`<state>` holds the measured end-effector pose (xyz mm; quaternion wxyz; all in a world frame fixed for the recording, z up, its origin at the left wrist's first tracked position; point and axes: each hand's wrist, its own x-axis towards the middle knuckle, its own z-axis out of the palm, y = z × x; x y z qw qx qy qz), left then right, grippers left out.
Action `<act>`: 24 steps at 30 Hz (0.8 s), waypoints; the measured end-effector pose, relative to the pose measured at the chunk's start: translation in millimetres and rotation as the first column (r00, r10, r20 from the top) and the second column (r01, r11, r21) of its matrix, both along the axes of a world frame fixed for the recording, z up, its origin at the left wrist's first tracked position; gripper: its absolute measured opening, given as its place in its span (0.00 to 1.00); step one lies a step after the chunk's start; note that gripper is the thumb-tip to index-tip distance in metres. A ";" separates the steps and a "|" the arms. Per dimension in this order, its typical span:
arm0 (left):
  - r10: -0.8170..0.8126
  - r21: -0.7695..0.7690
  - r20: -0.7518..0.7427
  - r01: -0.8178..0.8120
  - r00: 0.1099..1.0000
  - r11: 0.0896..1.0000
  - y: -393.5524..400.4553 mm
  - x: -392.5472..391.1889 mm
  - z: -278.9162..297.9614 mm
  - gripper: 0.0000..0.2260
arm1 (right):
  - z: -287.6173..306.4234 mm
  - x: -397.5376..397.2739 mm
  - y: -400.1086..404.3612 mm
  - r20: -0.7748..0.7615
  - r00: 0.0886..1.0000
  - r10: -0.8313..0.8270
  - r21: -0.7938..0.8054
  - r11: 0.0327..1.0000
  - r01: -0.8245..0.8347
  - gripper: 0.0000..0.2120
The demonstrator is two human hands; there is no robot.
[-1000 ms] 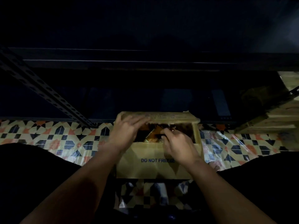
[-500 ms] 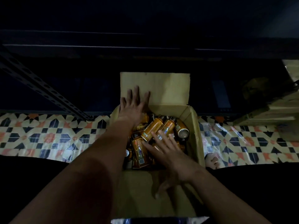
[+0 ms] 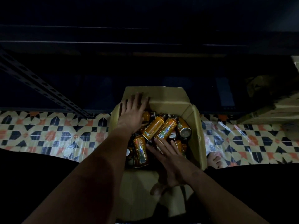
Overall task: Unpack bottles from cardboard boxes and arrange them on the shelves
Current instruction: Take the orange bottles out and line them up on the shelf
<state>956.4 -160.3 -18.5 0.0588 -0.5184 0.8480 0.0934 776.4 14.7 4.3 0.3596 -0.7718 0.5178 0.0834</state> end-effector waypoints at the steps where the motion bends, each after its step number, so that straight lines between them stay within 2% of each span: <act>1: -0.014 -0.035 -0.038 0.012 0.999 0.999 5.0 0.9 1.7 0.41 | -0.9 -1.6 -2.9 0.018 0.998 -0.066 0.009 0.998 0.066 0.68; 3: -0.070 -0.077 -0.091 0.063 0.993 0.995 15.4 2.0 -0.2 0.34 | 1.3 -4.8 -13.5 0.046 0.969 -0.244 0.031 0.969 0.243 0.61; 5: -0.074 -0.039 -0.111 0.070 0.991 0.997 23.7 2.2 -10.7 0.28 | 0.2 -7.1 -27.6 0.058 0.886 -0.460 -0.007 0.887 0.461 0.52; 7: 0.028 0.024 -0.096 -0.025 0.995 0.999 27.9 3.3 -26.0 0.27 | -6.7 -7.9 -44.3 0.072 0.755 -0.651 -0.034 0.755 0.654 0.45; 9: 0.137 0.073 -0.079 -0.131 0.987 0.989 29.0 4.0 -41.4 0.28 | -17.2 -7.1 -63.2 0.088 0.643 -0.761 -0.019 0.644 0.765 0.42; 14: 0.154 0.062 -0.023 -0.152 0.988 0.986 29.8 -1.1 -57.6 0.33 | -35.8 3.9 -93.7 0.057 0.547 -0.835 0.040 0.550 0.834 0.42; 17: 0.193 0.026 0.074 -0.195 0.978 0.980 23.7 -11.7 -58.4 0.36 | -43.6 6.8 -104.2 0.013 0.596 -0.803 -0.004 0.596 0.803 0.46; 19: 0.208 -0.018 0.144 -0.208 0.967 0.978 21.0 -21.0 -61.7 0.33 | -47.9 5.6 -111.2 -0.027 0.611 -0.791 0.051 0.610 0.791 0.51; 21: 0.232 -0.047 0.187 -0.228 0.954 0.973 20.2 -30.5 -64.3 0.30 | -51.2 3.5 -115.6 -0.052 0.574 -0.818 0.081 0.569 0.818 0.55; 24: 0.263 -0.035 0.262 -0.263 0.929 0.964 17.0 -39.7 -65.6 0.32 | -55.9 2.7 -120.5 -0.070 0.514 -0.855 0.080 0.509 0.857 0.59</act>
